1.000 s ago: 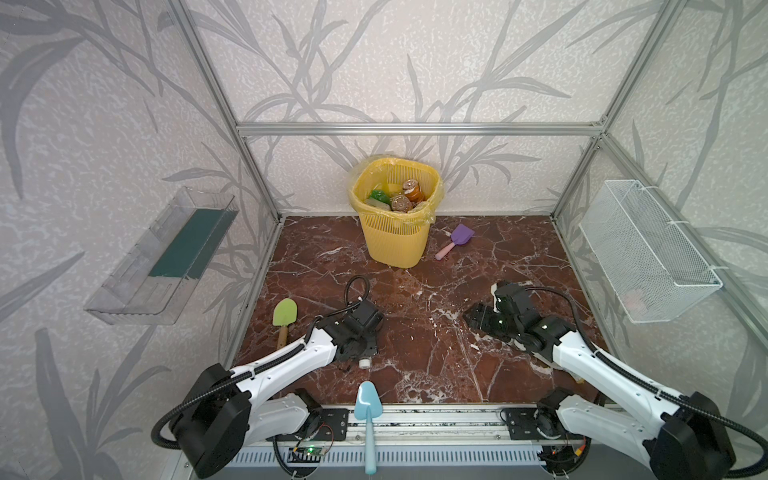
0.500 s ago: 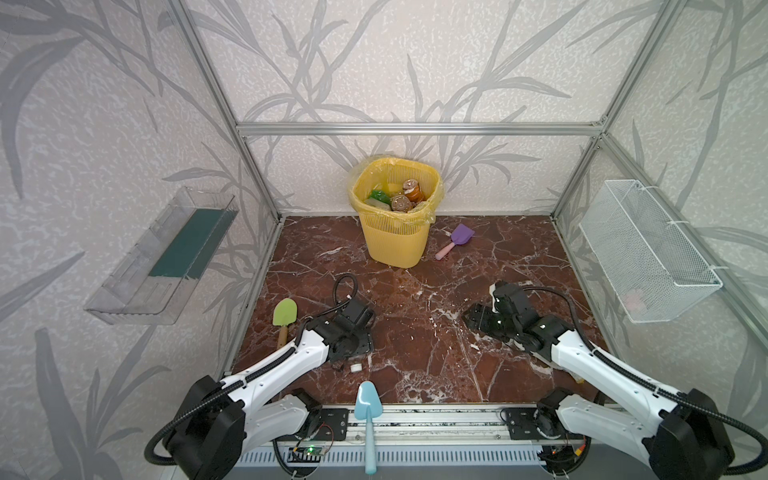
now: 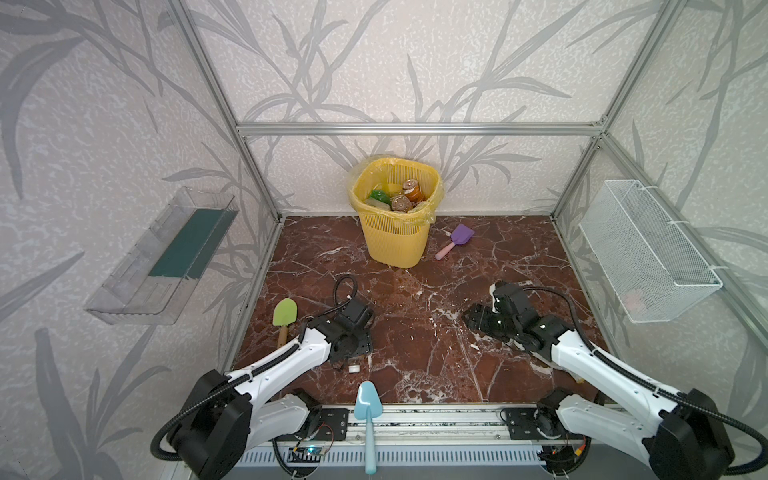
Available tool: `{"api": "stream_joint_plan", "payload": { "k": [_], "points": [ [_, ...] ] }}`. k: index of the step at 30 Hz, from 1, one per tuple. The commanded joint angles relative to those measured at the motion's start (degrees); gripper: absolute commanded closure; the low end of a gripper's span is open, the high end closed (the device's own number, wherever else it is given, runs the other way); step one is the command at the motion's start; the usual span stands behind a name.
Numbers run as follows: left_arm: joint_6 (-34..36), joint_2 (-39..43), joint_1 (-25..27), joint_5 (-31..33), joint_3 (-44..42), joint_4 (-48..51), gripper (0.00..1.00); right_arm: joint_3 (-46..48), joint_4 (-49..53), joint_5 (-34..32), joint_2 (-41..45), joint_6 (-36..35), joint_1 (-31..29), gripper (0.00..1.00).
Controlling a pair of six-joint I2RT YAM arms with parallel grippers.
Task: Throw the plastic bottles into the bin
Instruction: 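Lower the left gripper onto the red-and-gold bottle and close it, then lift the red-and-gold bottle with the left gripper and drop it into the bin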
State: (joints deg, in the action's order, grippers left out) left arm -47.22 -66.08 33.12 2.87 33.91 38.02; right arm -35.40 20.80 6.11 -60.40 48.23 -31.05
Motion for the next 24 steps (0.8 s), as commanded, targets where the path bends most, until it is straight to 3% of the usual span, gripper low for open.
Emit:
{"api": "stream_joint_plan", "payload": {
  "k": [1,8,24],
  "points": [
    [0.1,-0.4,-0.3,0.1,-0.7,0.5,0.20,-0.1,-0.7,0.0,0.3,0.2,-0.2,0.16],
    [0.4,-0.5,-0.3,-1.0,-1.0,0.7,0.31,0.0,-0.8,0.0,0.4,0.4,-0.2,0.17],
    [0.9,2.4,-0.4,-1.2,-0.5,1.1,0.45,-0.4,-1.4,0.0,-0.3,0.3,-0.2,0.17]
  ]
}}
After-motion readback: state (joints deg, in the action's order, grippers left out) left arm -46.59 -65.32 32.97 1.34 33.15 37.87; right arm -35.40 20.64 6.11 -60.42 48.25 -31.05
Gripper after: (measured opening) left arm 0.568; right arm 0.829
